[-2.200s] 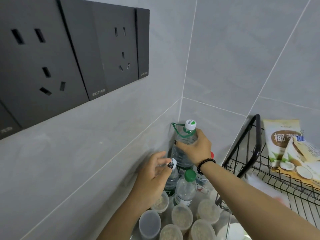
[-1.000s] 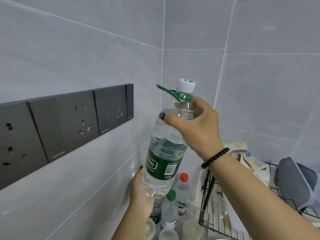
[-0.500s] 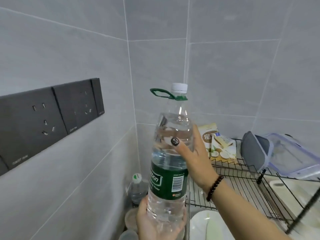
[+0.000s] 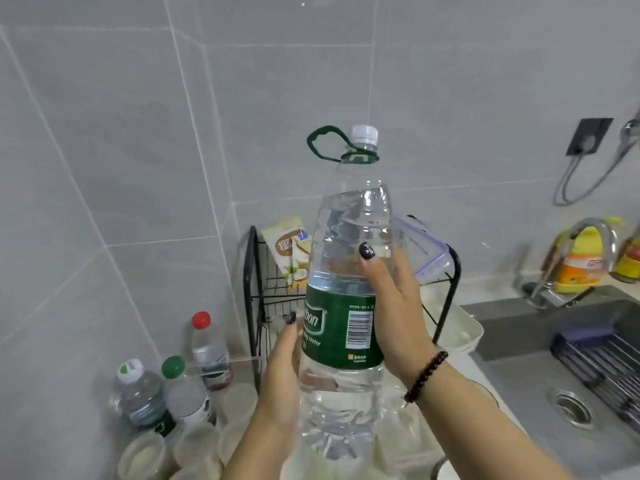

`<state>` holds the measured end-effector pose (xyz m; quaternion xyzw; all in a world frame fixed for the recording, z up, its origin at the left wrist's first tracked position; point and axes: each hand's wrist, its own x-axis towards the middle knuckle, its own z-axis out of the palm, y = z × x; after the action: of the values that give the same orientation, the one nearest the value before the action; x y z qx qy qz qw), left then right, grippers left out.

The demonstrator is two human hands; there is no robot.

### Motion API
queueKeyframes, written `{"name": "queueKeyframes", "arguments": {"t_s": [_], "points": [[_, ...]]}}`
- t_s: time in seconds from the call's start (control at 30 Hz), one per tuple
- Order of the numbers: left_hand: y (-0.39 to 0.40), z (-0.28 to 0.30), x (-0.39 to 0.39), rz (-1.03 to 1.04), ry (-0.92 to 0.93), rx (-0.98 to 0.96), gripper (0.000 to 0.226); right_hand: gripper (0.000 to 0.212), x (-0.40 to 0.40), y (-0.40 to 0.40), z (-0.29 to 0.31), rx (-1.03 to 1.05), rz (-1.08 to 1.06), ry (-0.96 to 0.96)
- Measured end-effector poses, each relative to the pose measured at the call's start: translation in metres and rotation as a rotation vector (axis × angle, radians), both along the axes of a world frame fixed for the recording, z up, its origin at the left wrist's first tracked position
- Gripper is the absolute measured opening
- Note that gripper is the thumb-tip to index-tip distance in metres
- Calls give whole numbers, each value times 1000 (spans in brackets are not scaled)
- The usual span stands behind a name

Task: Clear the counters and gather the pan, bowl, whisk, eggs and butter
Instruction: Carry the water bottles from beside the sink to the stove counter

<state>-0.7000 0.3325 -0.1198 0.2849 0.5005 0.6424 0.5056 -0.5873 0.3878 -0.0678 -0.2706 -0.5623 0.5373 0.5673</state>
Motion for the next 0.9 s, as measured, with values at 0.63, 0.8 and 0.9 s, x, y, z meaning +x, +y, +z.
{"name": "queueKeyframes", "arguments": {"t_s": [0.63,0.8,0.9], "points": [[3,23,375,-451,164,-74,64,53,374,-39,-35,-92,-337,-265],[-8,26,474,-669,230,-71,61,47,470,-72,-38,-85,-552,-166],[-13,22,516,-749,223,-85,59,44,510,-89,-39,-97,-636,-114]]}}
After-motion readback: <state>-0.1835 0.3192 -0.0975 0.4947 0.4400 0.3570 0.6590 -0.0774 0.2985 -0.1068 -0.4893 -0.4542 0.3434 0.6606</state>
